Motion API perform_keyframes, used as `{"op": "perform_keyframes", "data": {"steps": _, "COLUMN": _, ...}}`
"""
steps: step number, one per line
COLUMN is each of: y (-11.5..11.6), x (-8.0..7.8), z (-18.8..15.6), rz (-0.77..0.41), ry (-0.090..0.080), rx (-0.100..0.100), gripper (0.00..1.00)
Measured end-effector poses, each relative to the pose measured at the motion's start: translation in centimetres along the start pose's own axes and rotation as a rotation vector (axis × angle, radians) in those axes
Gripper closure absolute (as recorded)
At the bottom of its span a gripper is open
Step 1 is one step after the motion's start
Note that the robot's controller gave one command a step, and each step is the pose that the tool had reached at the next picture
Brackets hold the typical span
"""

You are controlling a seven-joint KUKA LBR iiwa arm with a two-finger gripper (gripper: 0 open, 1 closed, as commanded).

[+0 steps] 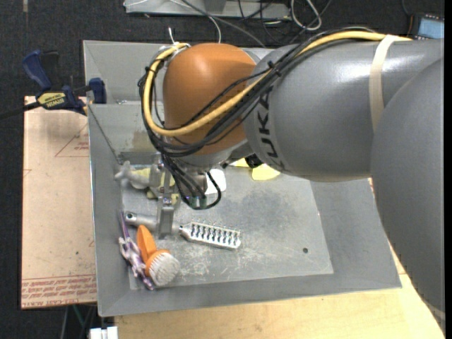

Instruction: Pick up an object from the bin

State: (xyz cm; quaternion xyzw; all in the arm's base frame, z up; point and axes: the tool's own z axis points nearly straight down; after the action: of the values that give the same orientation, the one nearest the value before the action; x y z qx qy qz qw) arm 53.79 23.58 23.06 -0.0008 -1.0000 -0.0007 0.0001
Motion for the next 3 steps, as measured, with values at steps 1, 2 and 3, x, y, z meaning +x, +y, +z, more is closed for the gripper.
{"op": "perform_keyframes", "data": {"steps": 1, "y": 0.0, "x": 0.0, "z": 0.0, "rz": 0.000, "ry": 0.000, "rx": 0.000, "gripper": 0.00}}
{"op": "perform_keyframes", "data": {"steps": 2, "y": 0.7, "x": -3.1, "z": -4.4, "rz": -0.297, "ry": -0.008, "rx": -0.002, "gripper": 0.00}}
{"op": "perform_keyframes", "data": {"steps": 3, "y": -0.5, "x": 5.8, "z": 5.1, "rz": -0.248, "ry": 0.014, "rx": 0.004, "gripper": 0.00}}
